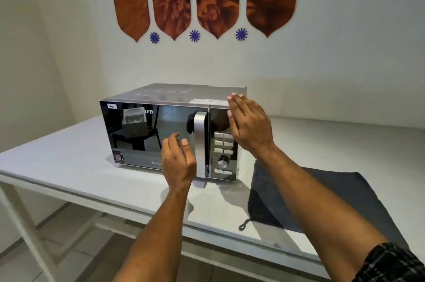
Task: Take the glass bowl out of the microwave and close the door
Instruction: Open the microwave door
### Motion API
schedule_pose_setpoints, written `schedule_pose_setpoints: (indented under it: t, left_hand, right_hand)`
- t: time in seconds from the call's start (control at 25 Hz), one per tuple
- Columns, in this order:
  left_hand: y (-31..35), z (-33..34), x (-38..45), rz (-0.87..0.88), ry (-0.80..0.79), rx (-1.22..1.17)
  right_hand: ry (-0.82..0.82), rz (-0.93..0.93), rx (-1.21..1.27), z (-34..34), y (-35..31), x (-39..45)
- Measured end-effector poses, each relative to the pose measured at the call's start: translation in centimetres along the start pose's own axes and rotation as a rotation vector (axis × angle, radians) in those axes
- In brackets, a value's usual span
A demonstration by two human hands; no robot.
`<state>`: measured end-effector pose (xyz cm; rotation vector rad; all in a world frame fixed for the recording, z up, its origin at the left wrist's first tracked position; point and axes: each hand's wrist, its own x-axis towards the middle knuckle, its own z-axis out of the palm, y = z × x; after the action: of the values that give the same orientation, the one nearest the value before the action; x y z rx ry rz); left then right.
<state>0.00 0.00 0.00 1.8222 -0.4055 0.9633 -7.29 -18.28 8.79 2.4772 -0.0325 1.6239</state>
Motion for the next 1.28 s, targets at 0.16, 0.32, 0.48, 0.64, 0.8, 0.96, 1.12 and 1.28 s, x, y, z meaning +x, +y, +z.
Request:
schedule_pose_setpoints:
  t: [0.16, 0.32, 0.48, 0.64, 0.8, 0.96, 1.12, 1.28]
  left_hand:
    - [-0.8, 1.1, -1.6, -0.195, -0.026, -0.060]
    - [-0.9, 2.9, -2.3, -0.287, -0.045, -0.149]
    - [-0.3, 5.2, -2.8, -0.487, -0.148, -0.284]
    - [-0.4, 6.6, -2.6, -0.672, -0.211, -0.447]
    - [-0.3, 6.9, -2.4, -0.618, -0.164, -0.453]
    - [-0.7, 5.9, -2.7, -0.548, -0.049, -0.470]
    - [-1.2, 3.7, -3.5, -0.495, -0.038, -0.493]
    - [-1.8, 1.1, -3.8, -0.466, -0.048, -0.476]
  right_hand:
    - [-0.086, 0.008, -0.019, 2.1, -2.0, 0.0]
    - [-0.038, 0.049, -0.034, 4.1, -2.6, 0.0]
    - [0.078, 0.044, -0.041, 5.3, -2.5, 0.0]
    - [0.127, 0.059, -0.022, 5.8, -2.5, 0.0]
    - [0.131, 0.024, -0.011, 6.0, -2.0, 0.1]
    - [0.154, 0.039, -0.004, 6.3, -2.3, 0.0]
    - [0.178, 0.079, 0.081, 6.0, -3.1, -1.2]
    - [0.134, 0.191, 0.410, 6.4, -6.6, -9.4]
